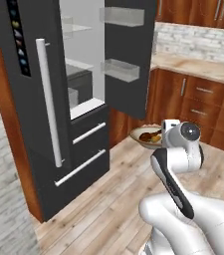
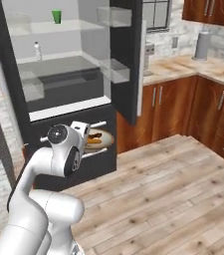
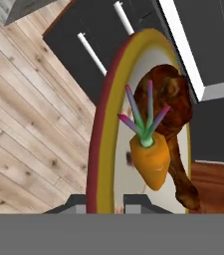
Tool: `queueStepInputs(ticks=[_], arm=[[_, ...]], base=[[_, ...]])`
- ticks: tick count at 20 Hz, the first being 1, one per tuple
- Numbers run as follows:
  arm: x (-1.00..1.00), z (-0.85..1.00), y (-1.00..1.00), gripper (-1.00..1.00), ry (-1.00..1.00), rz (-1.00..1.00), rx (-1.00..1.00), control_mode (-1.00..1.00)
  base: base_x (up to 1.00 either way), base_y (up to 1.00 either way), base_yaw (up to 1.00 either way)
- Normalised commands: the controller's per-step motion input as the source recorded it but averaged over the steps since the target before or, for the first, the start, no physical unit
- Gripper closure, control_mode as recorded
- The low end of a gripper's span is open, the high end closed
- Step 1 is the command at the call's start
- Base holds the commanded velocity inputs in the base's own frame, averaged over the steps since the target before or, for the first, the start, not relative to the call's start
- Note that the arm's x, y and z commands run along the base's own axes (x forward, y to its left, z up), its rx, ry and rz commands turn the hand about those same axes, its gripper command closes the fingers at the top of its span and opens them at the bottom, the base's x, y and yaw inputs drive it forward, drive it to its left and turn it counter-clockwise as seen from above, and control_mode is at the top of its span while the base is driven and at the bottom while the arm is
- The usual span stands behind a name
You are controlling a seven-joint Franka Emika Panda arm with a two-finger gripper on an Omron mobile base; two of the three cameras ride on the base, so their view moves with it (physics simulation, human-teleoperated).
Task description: Pick the chicken drumstick and carrot from their plates and place them in the bowl. Then put the bowl in the fridge.
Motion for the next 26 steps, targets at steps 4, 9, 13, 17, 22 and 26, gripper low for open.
queueStepInputs(ticks=[4,9,13,17,22,26], arm=[[0.00,0.00,0.00,1.00,0.00,0.00,0.00,1.00],[0.00,0.00,0.00,1.00,0.00,0.00,0.00,1.00],[0.00,0.00,0.00,1.00,0.00,0.00,0.00,1.00],[0.00,0.00,0.00,1.00,0.00,0.00,0.00,1.00],[0.00,0.00,0.00,1.00,0.00,0.00,0.00,1.00],[0.00,0.00,0.00,1.00,0.00,0.00,0.00,1.00]], base=[[0.65,-0.15,0.47],[0.50,-0.17,0.58],[0.48,-0.32,0.38],[0.43,-0.38,0.34],[0.37,-0.44,0.31],[0.36,-0.48,0.26]])
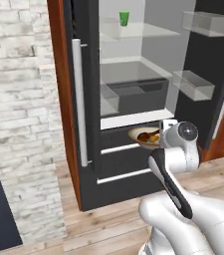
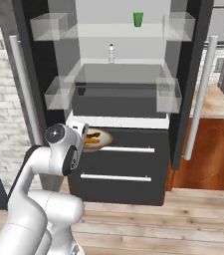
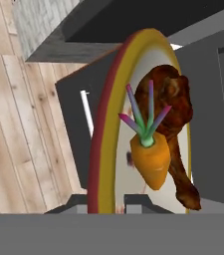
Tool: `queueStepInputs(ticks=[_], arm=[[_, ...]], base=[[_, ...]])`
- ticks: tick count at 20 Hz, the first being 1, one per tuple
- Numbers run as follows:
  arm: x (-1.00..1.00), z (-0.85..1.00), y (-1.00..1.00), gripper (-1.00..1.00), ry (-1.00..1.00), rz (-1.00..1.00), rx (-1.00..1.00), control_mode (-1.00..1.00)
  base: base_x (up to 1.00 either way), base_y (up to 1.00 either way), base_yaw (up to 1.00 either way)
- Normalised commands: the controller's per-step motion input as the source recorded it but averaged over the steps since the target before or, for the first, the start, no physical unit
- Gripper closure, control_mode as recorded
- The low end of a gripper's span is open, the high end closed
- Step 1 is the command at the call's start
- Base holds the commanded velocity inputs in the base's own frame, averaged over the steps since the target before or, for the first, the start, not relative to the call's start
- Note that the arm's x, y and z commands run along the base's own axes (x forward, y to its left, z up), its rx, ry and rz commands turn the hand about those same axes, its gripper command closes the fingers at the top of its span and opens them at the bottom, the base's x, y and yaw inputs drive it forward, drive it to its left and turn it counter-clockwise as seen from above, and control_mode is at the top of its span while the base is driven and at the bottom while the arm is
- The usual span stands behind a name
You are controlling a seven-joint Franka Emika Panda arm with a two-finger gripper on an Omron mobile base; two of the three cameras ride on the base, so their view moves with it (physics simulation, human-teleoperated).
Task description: Pick the chicken drumstick and carrot from their plates and place them in the bowl. Then put the bowl in the fridge.
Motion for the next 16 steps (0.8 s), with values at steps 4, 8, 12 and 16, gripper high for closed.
queueStepInputs(ticks=[4,8,12,16], arm=[[0.00,0.00,0.00,1.00,0.00,0.00,0.00,1.00],[0.00,0.00,0.00,1.00,0.00,0.00,0.00,1.00],[0.00,0.00,0.00,1.00,0.00,0.00,0.00,1.00],[0.00,0.00,0.00,1.00,0.00,0.00,0.00,1.00]], base=[[0.40,-0.45,0.27],[0.49,-0.42,0.28],[0.59,-0.42,0.20],[0.65,-0.43,0.13]])
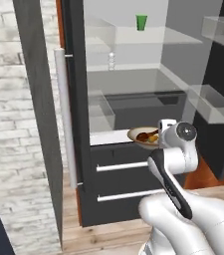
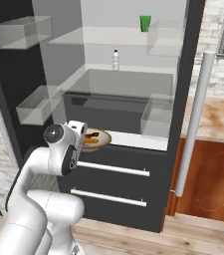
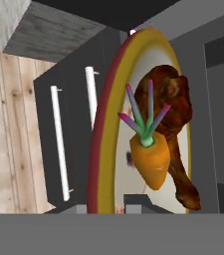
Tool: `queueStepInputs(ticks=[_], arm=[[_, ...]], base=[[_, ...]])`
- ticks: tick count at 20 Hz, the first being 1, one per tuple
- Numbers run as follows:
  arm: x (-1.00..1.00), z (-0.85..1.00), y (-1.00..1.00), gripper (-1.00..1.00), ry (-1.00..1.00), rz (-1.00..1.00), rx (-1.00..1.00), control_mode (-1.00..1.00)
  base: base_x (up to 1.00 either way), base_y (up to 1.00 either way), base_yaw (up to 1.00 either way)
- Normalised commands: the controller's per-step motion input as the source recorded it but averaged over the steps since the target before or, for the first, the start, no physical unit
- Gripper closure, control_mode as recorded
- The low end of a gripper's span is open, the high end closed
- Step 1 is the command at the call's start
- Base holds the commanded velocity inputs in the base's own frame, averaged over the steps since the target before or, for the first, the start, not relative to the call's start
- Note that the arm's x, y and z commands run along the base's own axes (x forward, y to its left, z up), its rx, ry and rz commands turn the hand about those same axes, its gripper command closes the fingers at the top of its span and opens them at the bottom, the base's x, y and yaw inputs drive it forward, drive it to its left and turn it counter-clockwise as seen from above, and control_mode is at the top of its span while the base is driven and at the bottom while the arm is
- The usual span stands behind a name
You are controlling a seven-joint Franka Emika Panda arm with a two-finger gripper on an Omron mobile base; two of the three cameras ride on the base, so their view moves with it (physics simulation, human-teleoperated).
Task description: Pick the chicken drumstick and carrot from their plates and place them in the bowl. Then put the bowl in the fridge.
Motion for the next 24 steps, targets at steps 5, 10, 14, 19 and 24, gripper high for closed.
queueStepInputs(ticks=[5,10,14,19,24], arm=[[0.00,0.00,0.00,1.00,0.00,0.00,0.00,1.00],[0.00,0.00,0.00,1.00,0.00,0.00,0.00,1.00],[0.00,0.00,0.00,1.00,0.00,0.00,0.00,1.00],[0.00,0.00,0.00,1.00,0.00,0.00,0.00,1.00],[0.00,0.00,0.00,1.00,0.00,0.00,0.00,1.00]], base=[[0.65,-0.38,0.04],[0.42,-0.25,0.00],[0.26,-0.03,0.02],[0.38,-0.04,0.01],[0.34,-0.02,0.00]])
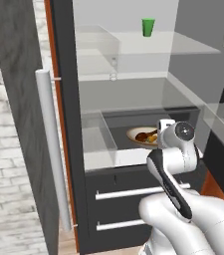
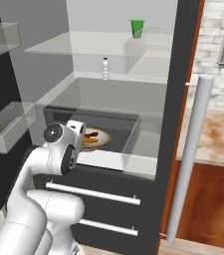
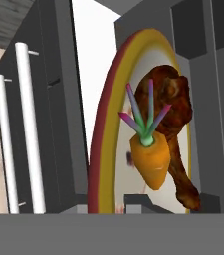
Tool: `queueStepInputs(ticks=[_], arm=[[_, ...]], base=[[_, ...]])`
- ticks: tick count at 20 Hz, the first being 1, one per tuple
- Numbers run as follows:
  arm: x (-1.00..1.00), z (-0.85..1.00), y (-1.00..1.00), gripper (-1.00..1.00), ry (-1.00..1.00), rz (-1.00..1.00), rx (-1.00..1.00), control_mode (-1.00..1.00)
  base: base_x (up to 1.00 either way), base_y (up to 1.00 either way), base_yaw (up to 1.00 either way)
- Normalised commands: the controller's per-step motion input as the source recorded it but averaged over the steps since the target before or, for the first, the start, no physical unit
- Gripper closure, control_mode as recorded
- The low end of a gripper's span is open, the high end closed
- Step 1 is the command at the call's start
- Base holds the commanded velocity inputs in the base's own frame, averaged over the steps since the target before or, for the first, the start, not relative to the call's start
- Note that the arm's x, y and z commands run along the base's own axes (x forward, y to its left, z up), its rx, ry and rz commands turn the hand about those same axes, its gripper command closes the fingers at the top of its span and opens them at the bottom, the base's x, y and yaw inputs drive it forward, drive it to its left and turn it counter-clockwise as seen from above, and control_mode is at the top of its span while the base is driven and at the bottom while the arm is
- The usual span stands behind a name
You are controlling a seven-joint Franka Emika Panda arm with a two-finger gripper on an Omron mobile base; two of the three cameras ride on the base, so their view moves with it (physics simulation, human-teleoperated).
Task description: Pick the chicken drumstick and carrot from their plates and place them in the bowl. Then put the bowl in the fridge.
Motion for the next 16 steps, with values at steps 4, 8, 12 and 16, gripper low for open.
queueStepInputs(ticks=[4,8,12,16], arm=[[0.00,0.00,0.00,1.00,0.00,0.00,0.00,1.00],[0.00,0.00,0.00,1.00,0.00,0.00,0.00,1.00],[0.00,0.00,0.00,1.00,0.00,0.00,0.00,1.00],[0.00,0.00,0.00,1.00,0.00,0.00,0.00,1.00]], base=[[0.38,0.00,-0.05],[0.30,0.00,-0.03],[0.00,0.00,0.00],[0.00,0.00,0.00]])
